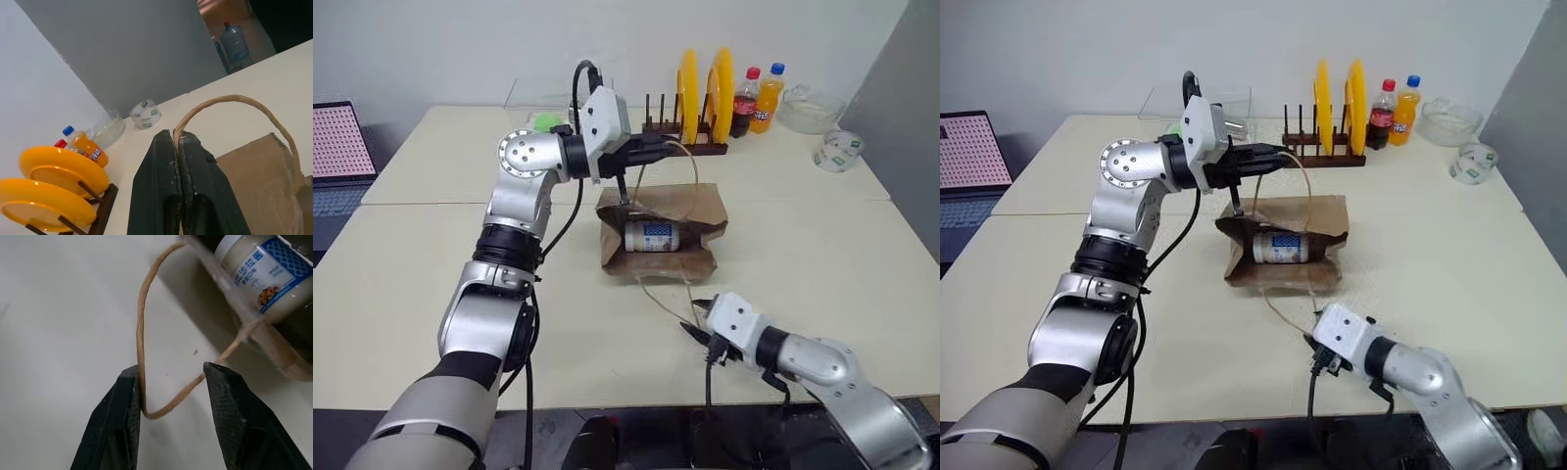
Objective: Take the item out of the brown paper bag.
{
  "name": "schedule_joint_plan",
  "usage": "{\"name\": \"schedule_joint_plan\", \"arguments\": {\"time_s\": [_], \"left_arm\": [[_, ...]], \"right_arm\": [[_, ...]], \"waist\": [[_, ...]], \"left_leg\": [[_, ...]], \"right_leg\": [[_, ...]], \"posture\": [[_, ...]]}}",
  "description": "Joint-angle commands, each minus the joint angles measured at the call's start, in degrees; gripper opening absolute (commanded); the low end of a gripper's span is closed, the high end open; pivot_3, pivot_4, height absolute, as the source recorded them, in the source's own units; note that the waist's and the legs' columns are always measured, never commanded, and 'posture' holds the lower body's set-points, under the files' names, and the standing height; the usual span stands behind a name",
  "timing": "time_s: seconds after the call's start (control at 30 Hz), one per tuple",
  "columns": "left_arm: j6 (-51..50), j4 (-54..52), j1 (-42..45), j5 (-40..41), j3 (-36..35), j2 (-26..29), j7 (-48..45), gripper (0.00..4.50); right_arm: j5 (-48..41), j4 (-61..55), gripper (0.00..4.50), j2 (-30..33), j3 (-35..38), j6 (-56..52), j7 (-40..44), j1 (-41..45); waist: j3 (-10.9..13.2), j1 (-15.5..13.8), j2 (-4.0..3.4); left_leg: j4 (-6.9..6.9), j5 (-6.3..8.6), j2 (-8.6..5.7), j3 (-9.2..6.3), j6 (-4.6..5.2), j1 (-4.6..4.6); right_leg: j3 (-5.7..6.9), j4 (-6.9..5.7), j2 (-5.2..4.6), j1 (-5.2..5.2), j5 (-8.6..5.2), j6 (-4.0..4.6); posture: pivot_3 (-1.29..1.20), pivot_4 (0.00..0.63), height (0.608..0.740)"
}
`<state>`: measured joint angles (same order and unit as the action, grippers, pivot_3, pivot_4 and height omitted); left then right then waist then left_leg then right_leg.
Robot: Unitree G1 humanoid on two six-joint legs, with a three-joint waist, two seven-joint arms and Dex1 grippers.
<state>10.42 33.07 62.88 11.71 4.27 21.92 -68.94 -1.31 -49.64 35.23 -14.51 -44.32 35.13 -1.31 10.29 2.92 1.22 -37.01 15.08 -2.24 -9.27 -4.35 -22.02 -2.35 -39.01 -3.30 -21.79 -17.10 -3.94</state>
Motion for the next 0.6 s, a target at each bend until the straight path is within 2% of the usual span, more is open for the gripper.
{"name": "schedule_joint_plan", "arguments": {"time_s": [0.03,0.1,0.2,0.27,0.4,0.5,0.6], "left_arm": [[-0.8,-4.0,0.0,1.2,-0.3,0.3,-0.5,0.00],[-1.1,-4.4,-0.2,1.1,-0.2,0.1,-0.6,0.00],[-1.4,-4.3,0.1,1.0,-0.2,-0.1,-0.7,0.00],[-1.4,-4.0,0.5,0.9,-0.3,-0.2,-0.6,0.00],[-1.1,-3.1,1.4,0.7,-0.5,-0.4,-0.4,0.00],[-0.5,-2.1,2.3,0.4,-0.7,-0.3,0.0,0.00],[-0.1,-1.6,2.9,0.2,-0.8,-0.1,0.1,0.00]], "right_arm": [[-8.3,-8.6,2.02,2.6,8.0,-4.3,5.6,-4.0],[-13.0,-10.0,2.02,1.9,12.1,-5.8,6.6,-3.3],[-20.3,-9.9,2.02,-2.5,15.8,-10.3,4.7,4.1],[-20.4,-8.5,2.02,-3.5,13.7,-12.6,2.2,9.8],[-15.7,-0.4,2.02,-6.1,5.0,-13.6,-4.4,19.8],[-11.8,7.9,2.64,-8.5,-0.5,-11.9,-8.0,25.6],[-8.4,13.5,3.71,-9.3,-3.8,-9.7,-10.0,28.8]], "waist": [[0.0,-0.1,0.00],[0.0,-0.1,0.04],[0.0,0.4,0.04],[0.0,0.4,0.03],[0.0,0.3,0.03],[0.0,0.4,0.03],[0.0,0.4,0.03]], "left_leg": [[0.00,0.00,-0.01,0.00,0.00,-0.01],[0.01,0.01,0.02,-0.02,0.01,0.00],[0.00,0.00,0.03,0.04,0.01,0.08],[0.01,0.00,0.04,0.03,0.01,0.13],[0.05,0.00,0.03,-0.02,0.01,0.06],[0.04,-0.05,-0.01,0.02,-0.07,-0.04],[0.03,-0.08,0.00,0.01,-0.13,-0.23]], "right_leg": [[0.00,0.01,0.00,0.01,0.00,0.00],[0.04,0.02,0.01,0.03,0.00,0.00],[-0.02,-0.04,0.01,0.05,0.01,0.01],[-0.03,-0.07,0.04,0.05,0.01,0.01],[0.01,-0.02,0.04,-0.01,0.01,0.01],[-0.02,0.00,0.01,-0.13,0.01,0.01],[-0.02,-0.04,0.00,-0.32,0.01,0.02]], "posture": [[0.00,0.150,0.740],[0.00,0.150,0.740],[0.00,0.150,0.740],[0.00,0.150,0.740],[0.00,0.150,0.740],[0.00,0.150,0.740],[0.00,0.150,0.740]]}}
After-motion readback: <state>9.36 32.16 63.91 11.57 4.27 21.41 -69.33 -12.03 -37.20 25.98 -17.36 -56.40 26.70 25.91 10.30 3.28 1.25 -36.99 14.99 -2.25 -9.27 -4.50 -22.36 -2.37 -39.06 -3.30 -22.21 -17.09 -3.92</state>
